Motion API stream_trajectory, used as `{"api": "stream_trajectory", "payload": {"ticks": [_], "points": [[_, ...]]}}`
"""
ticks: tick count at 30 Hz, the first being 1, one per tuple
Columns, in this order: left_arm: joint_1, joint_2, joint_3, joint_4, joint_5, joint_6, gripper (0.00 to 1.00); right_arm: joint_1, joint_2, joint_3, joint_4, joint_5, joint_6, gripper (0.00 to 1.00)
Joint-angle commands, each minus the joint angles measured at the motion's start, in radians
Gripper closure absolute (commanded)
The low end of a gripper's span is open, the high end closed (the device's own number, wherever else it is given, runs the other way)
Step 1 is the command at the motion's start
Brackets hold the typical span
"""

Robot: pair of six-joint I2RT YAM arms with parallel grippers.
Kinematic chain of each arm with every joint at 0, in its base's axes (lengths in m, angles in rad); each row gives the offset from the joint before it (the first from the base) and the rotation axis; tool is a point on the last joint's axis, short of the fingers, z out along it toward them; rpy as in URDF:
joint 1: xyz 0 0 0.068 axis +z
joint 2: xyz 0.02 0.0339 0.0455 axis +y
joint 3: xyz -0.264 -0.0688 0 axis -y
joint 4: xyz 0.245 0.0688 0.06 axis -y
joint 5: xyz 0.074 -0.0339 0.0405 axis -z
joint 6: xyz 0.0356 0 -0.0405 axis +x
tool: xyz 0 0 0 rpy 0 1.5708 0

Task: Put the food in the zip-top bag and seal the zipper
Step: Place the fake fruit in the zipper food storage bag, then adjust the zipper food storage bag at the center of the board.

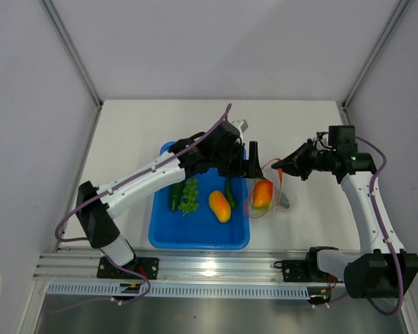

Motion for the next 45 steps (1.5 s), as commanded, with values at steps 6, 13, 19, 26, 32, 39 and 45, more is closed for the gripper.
{"api": "stream_trajectory", "payload": {"ticks": [6,13,19,26,32,39,45], "points": [[0.006,0.020,-0.074,-0.002,0.136,0.046,0.39,-0.007,-0.015,0.013,0.043,-0.044,-0.002,1.00],[0.004,0.115,-0.040,-0.044,0.206,0.053,0.57,-0.006,-0.015,0.009,0.049,-0.041,0.000,1.00],[0.003,0.169,-0.008,-0.050,0.228,0.066,0.64,-0.007,-0.012,0.001,0.055,-0.037,0.000,1.00],[0.001,0.227,0.078,-0.090,0.285,0.102,0.80,-0.007,-0.007,-0.005,0.028,0.000,-0.046,1.00],[-0.002,0.207,0.067,-0.109,0.233,0.104,0.52,-0.007,-0.001,0.001,0.020,0.009,-0.071,1.00],[-0.009,0.200,0.060,-0.128,0.163,0.110,0.50,-0.007,0.008,0.035,0.021,0.003,-0.058,1.00],[-0.025,0.219,0.066,-0.129,0.143,0.125,0.70,-0.009,0.019,0.074,0.035,-0.015,-0.034,1.00]]}}
